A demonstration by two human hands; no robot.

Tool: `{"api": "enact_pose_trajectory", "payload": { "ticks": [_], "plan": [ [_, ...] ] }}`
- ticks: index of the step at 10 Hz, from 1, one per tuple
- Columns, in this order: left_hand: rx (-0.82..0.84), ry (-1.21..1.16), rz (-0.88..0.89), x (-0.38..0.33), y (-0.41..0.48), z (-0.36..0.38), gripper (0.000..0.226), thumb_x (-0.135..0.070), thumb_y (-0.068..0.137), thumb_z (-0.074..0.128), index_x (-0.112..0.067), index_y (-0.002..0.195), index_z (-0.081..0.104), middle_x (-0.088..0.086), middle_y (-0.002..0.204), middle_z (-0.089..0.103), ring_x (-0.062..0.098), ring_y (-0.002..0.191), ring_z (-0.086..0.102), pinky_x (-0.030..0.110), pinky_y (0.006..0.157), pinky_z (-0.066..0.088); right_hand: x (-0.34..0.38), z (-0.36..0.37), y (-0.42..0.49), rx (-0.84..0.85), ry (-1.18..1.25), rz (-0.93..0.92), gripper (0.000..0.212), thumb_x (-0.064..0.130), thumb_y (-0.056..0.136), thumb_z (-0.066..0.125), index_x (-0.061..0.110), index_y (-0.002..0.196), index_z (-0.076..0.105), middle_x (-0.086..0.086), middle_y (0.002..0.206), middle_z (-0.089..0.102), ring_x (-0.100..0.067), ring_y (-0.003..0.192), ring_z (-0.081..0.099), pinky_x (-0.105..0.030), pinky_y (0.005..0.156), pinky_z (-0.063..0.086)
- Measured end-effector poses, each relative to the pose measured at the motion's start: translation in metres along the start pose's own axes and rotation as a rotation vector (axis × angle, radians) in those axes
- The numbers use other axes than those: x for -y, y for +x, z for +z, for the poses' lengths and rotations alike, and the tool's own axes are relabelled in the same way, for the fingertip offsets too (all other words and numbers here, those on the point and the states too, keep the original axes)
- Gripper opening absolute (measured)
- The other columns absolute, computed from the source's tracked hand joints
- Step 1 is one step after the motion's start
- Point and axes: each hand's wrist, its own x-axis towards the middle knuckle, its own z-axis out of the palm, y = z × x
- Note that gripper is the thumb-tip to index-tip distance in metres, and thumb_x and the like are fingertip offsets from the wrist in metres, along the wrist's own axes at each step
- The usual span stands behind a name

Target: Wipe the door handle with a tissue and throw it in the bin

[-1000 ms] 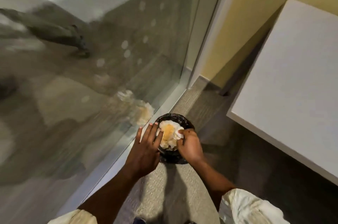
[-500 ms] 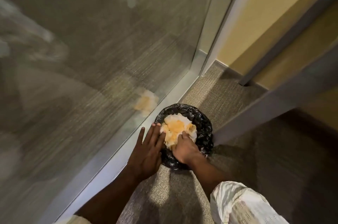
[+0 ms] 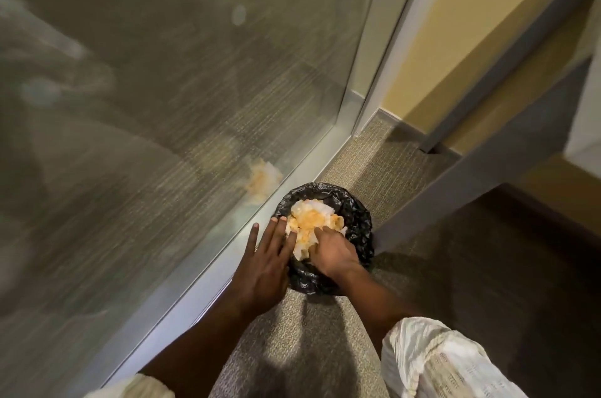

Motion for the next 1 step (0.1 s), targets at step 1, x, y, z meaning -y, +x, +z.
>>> {"api": "enact_pose_trajectory", "payload": {
  "ticks": [1],
  "plan": [
    [-0.064, -0.053, -0.017, -0.0068, -0.0039, -0.0285, 0.074, -0.034, 0.085, 0.067, -0.006, 0.151, 0.051, 0.025, 0.161, 0.039, 0.042, 0.151, 0.036, 0.059, 0.122, 0.01, 0.0072, -0.0276, -0.0229, -0.089, -0.012, 0.0, 0.035, 0.033, 0.099, 0.047, 0.016, 0.128, 0.058, -0.007, 0.126, 0.061, -0.023, 0.113, 0.063, -0.033, 0.091, 0.053]
  ]
}}
